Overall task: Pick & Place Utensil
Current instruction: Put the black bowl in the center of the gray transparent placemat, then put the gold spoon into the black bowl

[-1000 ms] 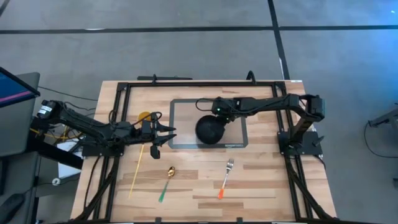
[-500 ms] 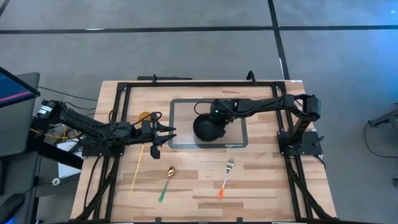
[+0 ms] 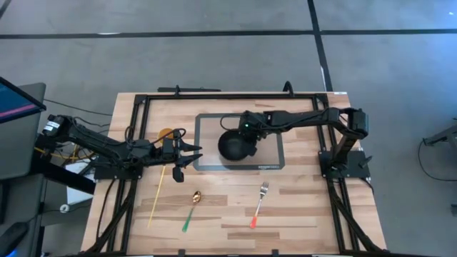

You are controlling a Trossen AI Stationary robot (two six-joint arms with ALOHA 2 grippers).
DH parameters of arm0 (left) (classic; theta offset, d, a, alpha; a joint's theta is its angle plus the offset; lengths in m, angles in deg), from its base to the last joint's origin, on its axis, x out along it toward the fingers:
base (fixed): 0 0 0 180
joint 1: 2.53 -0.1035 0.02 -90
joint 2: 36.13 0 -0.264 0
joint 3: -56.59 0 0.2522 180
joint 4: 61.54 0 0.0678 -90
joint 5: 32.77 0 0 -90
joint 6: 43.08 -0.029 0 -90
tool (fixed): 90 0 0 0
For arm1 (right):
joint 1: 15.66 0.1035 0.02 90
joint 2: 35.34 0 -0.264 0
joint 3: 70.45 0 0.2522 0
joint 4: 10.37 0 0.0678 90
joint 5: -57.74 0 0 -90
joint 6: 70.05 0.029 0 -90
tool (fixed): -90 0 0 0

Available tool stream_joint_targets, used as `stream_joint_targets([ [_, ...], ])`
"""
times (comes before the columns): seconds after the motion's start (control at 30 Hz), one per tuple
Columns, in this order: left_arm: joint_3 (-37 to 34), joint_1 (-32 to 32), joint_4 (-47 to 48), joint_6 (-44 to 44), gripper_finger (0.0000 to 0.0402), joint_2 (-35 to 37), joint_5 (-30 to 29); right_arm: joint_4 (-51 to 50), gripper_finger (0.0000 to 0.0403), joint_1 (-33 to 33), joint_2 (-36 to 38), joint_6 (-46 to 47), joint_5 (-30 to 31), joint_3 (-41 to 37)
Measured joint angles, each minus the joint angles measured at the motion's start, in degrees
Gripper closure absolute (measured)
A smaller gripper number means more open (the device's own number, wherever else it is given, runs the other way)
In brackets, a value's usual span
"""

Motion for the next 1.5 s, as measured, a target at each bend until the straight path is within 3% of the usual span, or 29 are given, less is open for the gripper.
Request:
stream_joint_targets([
  [0.23,0.0,0.0,0.0,0.0,0.0287,0.0,0.0,-4.0,0.0245,0.2,0.0,-2.8,0.0,4.7],
  [0.67,0.0,0.0,0.0,0.1,0.0287,0.0,0.0,-5.9,0.0261,0.2,0.0,-2.9,0.0,5.1],
  [0.77,0.0,0.0,0.0,1.3,0.0290,-0.5,-2.8,-7.4,0.0272,0.2,0.5,-2.9,0.0,5.8],
  [0.93,1.5,0.0,0.3,4.1,0.0309,-4.9,-6.1,-13.9,0.0300,0.4,4.1,-2.8,0.0,11.2],
  [1.13,11.9,0.0,1.6,-2.1,0.0321,-15.5,-8.0,-10.7,0.0320,0.9,14.6,-7.1,0.5,12.9],
  [1.3,21.6,1.0,14.8,-4.6,0.0303,-20.5,-9.5,-2.9,0.0321,2.7,25.3,-10.4,0.0,5.3],
  [1.4,25.6,3.1,24.4,-0.7,0.0276,-23.2,-12.1,4.2,0.0321,4.1,30.2,-10.5,-0.1,-2.5],
  [1.5,27.0,5.3,26.2,5.6,0.0244,-26.1,-14.4,14.5,0.0321,5.0,34.0,-10.2,-0.2,-10.9],
])
